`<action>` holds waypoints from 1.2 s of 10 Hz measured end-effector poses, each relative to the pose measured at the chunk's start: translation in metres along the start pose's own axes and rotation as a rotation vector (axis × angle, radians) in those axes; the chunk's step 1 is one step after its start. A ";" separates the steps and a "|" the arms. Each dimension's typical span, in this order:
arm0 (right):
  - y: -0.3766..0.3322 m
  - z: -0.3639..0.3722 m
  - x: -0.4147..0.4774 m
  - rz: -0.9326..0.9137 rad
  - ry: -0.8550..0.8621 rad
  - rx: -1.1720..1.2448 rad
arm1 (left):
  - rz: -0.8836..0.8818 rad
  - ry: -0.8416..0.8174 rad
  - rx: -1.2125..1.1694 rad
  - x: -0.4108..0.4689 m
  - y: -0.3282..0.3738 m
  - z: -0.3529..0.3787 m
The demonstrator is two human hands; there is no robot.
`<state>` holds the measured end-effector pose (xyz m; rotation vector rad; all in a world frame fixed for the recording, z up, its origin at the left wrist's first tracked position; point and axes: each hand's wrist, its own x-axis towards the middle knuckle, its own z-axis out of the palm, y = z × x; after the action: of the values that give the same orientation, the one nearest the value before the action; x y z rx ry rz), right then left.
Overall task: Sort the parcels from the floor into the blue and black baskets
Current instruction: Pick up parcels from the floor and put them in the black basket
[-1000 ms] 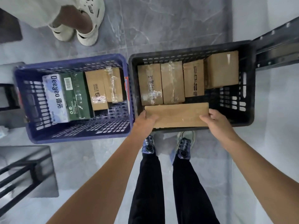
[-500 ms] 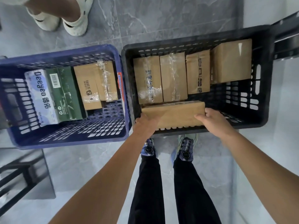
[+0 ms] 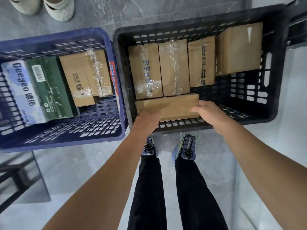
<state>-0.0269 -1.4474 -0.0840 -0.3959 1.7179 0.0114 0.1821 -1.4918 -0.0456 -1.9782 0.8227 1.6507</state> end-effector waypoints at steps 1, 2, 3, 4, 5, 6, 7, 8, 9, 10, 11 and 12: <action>-0.002 0.003 0.003 0.008 -0.046 -0.013 | -0.011 -0.015 -0.007 0.001 0.004 0.001; -0.002 0.001 0.005 0.023 -0.067 -0.042 | -0.026 -0.016 -0.010 0.002 0.008 0.002; -0.002 -0.005 0.000 0.019 -0.034 -0.027 | -0.024 -0.012 -0.006 0.005 0.008 0.001; -0.002 -0.007 -0.005 0.020 -0.012 -0.018 | -0.063 0.002 -0.033 0.003 0.006 0.001; -0.003 -0.006 -0.004 0.023 -0.024 -0.023 | -0.043 0.051 0.005 0.002 0.009 0.000; -0.004 -0.005 -0.004 0.031 -0.017 0.017 | -0.060 0.100 -0.014 0.025 -0.001 0.003; -0.002 -0.005 -0.001 0.031 0.003 0.050 | -0.044 0.059 -0.042 0.003 0.008 0.000; -0.002 -0.005 -0.003 0.019 0.015 0.057 | -0.054 0.046 -0.021 0.006 0.006 0.001; -0.003 -0.012 -0.014 -0.012 0.024 0.086 | -0.053 0.050 -0.036 -0.005 0.008 0.001; -0.006 -0.025 -0.036 -0.078 0.064 0.172 | -0.017 0.046 -0.113 -0.022 0.013 0.000; -0.015 -0.044 -0.075 -0.183 0.099 0.271 | 0.037 0.041 -0.208 -0.063 0.028 -0.008; -0.027 -0.065 -0.127 -0.269 0.138 0.370 | 0.148 0.015 -0.291 -0.117 0.049 -0.019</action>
<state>-0.0654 -1.4550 0.0563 -0.3533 1.7438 -0.5316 0.1492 -1.5206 0.0754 -2.1693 0.7878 1.9377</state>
